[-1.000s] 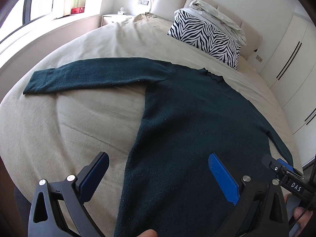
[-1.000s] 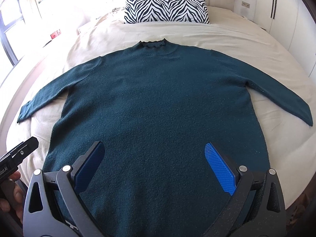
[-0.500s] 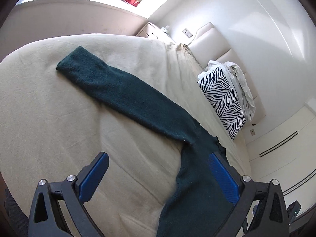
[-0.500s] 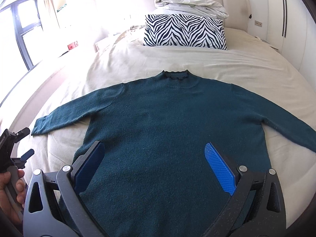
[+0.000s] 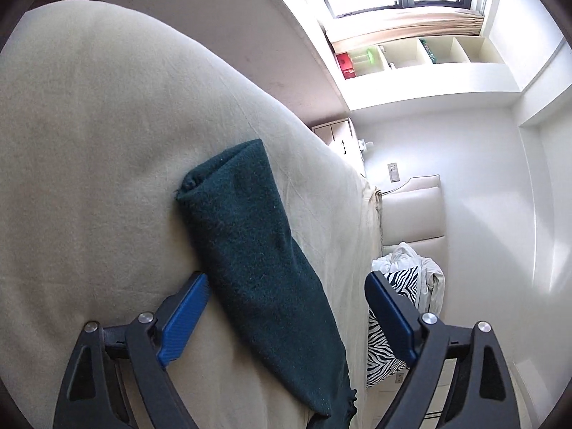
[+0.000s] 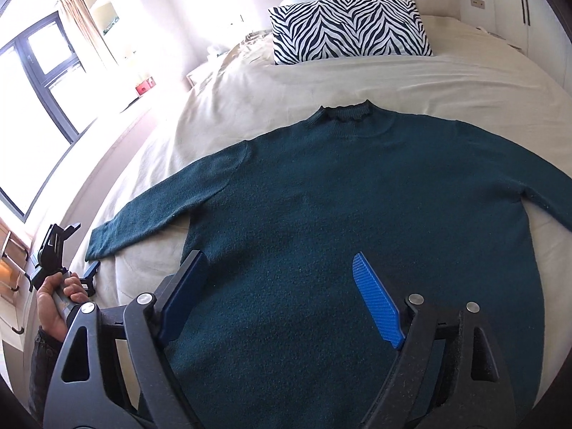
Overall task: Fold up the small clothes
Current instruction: 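Grasp the sweater sleeve cuff with the left tool and lift it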
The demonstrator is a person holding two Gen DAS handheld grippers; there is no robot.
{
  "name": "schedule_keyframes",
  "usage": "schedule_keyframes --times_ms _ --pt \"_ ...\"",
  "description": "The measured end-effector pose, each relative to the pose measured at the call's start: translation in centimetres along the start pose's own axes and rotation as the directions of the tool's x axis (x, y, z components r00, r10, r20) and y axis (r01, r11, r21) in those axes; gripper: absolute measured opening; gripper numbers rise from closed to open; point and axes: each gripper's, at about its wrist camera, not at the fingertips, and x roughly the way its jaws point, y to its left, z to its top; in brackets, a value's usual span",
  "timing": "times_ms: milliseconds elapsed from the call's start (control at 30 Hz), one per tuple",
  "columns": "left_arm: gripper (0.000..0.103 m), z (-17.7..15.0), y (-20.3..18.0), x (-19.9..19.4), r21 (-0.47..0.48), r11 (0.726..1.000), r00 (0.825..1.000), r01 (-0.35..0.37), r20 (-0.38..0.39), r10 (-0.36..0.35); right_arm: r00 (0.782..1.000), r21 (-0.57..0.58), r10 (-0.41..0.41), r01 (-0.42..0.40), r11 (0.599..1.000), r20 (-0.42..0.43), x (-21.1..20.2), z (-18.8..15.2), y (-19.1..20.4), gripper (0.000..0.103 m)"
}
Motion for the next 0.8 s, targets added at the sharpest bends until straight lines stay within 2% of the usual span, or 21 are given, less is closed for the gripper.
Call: schedule_keyframes --times_ms 33,67,100,133,200,233,300,367,400,433,467,500,533,600,633,667,700,733,800 --pt "0.087 0.5 0.0 0.5 -0.001 1.0 1.0 -0.012 0.008 0.012 1.0 0.01 0.003 -0.003 1.0 0.0 0.2 0.1 -0.3 0.082" --pt "0.077 0.8 0.1 1.0 -0.004 1.0 0.999 -0.03 0.015 0.03 1.0 0.02 0.007 -0.007 1.0 0.001 0.1 0.0 -0.6 0.082" --pt "0.059 1.2 0.3 1.4 -0.013 0.999 0.999 -0.044 0.017 0.044 1.0 0.028 0.009 -0.009 1.0 0.004 0.1 0.0 -0.9 0.082" --pt "0.037 1.8 0.6 1.8 -0.023 0.998 0.999 -0.052 0.009 0.052 1.0 0.034 0.013 -0.013 0.999 0.006 0.2 0.0 -1.2 0.082" --pt "0.012 2.5 0.7 2.6 -0.025 0.997 0.997 -0.077 -0.012 0.076 1.0 0.048 0.021 -0.021 0.999 0.01 0.4 0.1 -1.9 0.082" --pt "0.009 2.4 0.0 2.8 0.005 0.996 0.996 -0.087 -0.012 0.087 1.0 0.057 0.024 -0.025 0.998 0.01 0.5 0.1 -2.4 0.082" --pt "0.008 1.1 -3.4 3.3 0.146 0.984 0.995 -0.101 -0.001 0.102 0.999 0.078 0.032 -0.033 0.996 0.006 0.8 0.1 -3.3 0.078" --pt "0.008 -1.3 -8.0 4.1 0.334 0.939 0.995 -0.084 -0.02 0.097 0.999 0.108 0.045 -0.044 0.993 -0.009 1.4 0.1 -4.4 0.075" --pt "0.008 -3.3 -10.6 4.7 0.432 0.899 0.995 -0.064 -0.042 0.091 0.998 0.127 0.055 -0.052 0.991 -0.016 1.7 0.2 -5.0 0.073" --pt "0.008 -6.0 -13.0 5.2 0.537 0.843 0.994 -0.043 -0.062 0.091 0.998 0.144 0.064 -0.061 0.988 -0.021 2.1 0.4 -5.6 0.072" --pt "0.008 -9.0 -15.3 5.9 0.64 0.768 0.992 -0.021 -0.083 0.096 0.997 0.16 0.072 -0.067 0.985 -0.023 2.3 0.5 -6.2 0.072" --pt "0.008 -12.7 -17.2 6.3 0.736 0.677 0.99 0.005 -0.1 0.101 0.997 0.178 0.08 -0.075 0.981 -0.022 2.6 0.6 -6.9 0.071" --pt "0.009 -16.3 -18.8 6.8 0.825 0.565 0.988 0.028 -0.11 0.111 0.996 0.198 0.09 -0.084 0.977 -0.02 2.9 0.8 -7.6 0.071" --pt "0.009 -24.3 -19.8 7.4 0.954 0.298 0.985 0.034 -0.082 0.15 0.991 0.253 0.129 -0.12 0.96 -0.018 3.5 1.3 -9.2 0.071" --pt "0.009 -27.6 -19.4 7.9 0.984 0.177 0.983 0.027 -0.058 0.173 0.986 0.288 0.163 -0.151 0.946 -0.019 4.0 1.6 -10.1 0.071" --pt "0.009 -30.4 -18.7 8.4 0.997 0.077 0.98 0.02 -0.035 0.195 0.98 0.32 0.197 -0.179 0.93 -0.024 4.7 1.9 -10.8 0.071" --pt "0.009 -32.3 -17.5 9.0 1.0 0.006 0.976 0.017 -0.018 0.219 0.972 0.351 0.234 -0.209 0.913 -0.031 5.4 2.2 -11.5 0.071" --pt "0.009 -33.7 -16.3 9.5 0.999 -0.034 0.969 0.018 -0.009 0.246 0.96 0.376 0.278 -0.243 0.894 -0.04 6.3 2.5 -12.0 0.071" --pt "0.011 -34.7 -14.4 9.9 0.998 -0.058 0.959 0.02 -0.002 0.283 0.929 0.432 0.365 -0.306 0.849 -0.059 8.4 3.2 -12.4 0.071"
